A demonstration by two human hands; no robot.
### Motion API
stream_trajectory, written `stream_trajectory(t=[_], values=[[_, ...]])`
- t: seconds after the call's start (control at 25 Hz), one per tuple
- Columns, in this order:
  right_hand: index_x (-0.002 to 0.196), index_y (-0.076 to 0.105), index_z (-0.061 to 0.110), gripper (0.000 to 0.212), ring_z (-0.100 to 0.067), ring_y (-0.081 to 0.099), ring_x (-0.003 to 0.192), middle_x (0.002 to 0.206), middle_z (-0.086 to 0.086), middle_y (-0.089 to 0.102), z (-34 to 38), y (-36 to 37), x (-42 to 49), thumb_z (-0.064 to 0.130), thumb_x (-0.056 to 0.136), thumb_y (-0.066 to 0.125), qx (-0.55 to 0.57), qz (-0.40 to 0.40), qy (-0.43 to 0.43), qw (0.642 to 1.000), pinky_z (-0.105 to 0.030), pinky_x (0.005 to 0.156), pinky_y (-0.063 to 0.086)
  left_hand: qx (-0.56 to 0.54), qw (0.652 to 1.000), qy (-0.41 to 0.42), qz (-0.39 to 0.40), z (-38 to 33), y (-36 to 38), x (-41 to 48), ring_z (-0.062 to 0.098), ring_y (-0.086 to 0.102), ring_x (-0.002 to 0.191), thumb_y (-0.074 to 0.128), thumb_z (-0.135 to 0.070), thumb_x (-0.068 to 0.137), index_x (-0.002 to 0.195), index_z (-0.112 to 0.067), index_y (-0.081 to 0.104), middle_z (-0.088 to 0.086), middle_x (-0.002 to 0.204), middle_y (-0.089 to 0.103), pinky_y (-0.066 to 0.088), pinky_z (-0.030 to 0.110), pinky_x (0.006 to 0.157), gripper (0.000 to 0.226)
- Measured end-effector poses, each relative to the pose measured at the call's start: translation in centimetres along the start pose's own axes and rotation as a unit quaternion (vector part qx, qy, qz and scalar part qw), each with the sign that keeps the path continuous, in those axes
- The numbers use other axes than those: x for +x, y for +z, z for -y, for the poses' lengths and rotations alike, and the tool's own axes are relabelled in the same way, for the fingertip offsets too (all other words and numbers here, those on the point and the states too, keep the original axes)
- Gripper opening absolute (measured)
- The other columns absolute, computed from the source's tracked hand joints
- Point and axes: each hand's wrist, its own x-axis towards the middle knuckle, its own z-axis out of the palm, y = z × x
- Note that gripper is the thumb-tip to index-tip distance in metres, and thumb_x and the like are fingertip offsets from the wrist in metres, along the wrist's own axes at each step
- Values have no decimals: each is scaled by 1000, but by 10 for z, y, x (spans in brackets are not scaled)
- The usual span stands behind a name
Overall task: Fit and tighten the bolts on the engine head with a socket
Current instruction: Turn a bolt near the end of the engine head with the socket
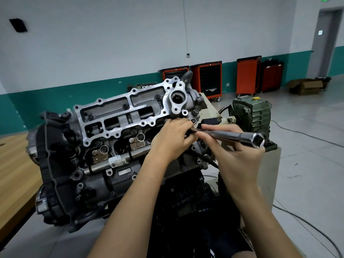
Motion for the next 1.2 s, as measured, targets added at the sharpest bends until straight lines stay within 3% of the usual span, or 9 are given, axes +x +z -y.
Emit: stream_trajectory(t=[0.08,0.2,0.4,0.56,0.76,0.84,0.96,1.08,1.2], values=[[99,71,0,25,-10,68,90,95,1,71,2,1,-4,21,86,72,11,19,21,1000,-37,78,56,4,1000,2,2,1,1,1,22,53,99,53,-25,88,92,-10,58,2,100,62,31,29,85,17],[106,68,-5,20,-17,67,101,108,-7,69,2,3,-8,5,91,61,-1,74,-21,997,-43,85,55,6,1000,-3,4,2,1,1,21,53,104,53,-25,89,101,-10,62,2,107,63,34,30,91,22],[96,73,-1,22,-13,70,83,91,-4,73,2,2,1,16,81,74,7,15,10,1000,-37,73,57,0,1000,1,0,1,0,1,22,53,102,51,-26,90,99,-11,60,2,103,63,33,31,87,20],[105,68,-3,20,-13,67,99,106,-3,70,5,4,-8,9,90,61,-10,45,-15,999,-34,85,55,6,1000,-4,11,2,1,1,20,53,104,44,-33,88,102,-12,61,0,107,63,34,31,90,31],[94,73,-2,16,-12,70,85,93,-4,73,2,1,1,9,82,74,-10,10,-13,1000,-35,74,57,-3,1000,-4,2,2,0,1,21,53,101,51,-28,90,100,-12,61,0,103,63,35,32,89,21],[96,72,0,20,-10,69,87,94,-1,72,5,2,-1,13,82,74,17,8,21,1000,-33,78,56,-2,1000,3,4,2,1,1,21,53,99,51,-28,89,96,-12,60,0,101,62,33,31,87,20],[105,68,-3,19,-14,66,100,107,-4,69,6,3,-8,5,89,62,-12,61,-9,998,-34,87,54,-2,1000,1,4,3,1,1,20,52,103,48,-29,88,101,-12,62,0,106,63,33,30,90,25],[98,71,-4,15,-18,70,88,99,-6,72,2,2,-2,4,86,67,-33,49,-26,998,-39,76,57,2,1000,-4,9,3,0,1,19,52,103,45,-32,89,103,-13,61,-1,106,62,34,32,92,29],[94,73,-2,18,-10,69,83,93,-1,72,4,2,0,11,81,75,-12,9,2,1000,-33,73,57,-2,1000,-2,6,1,0,0,20,52,99,44,-33,89,96,-11,60,1,100,61,34,31,87,28]])
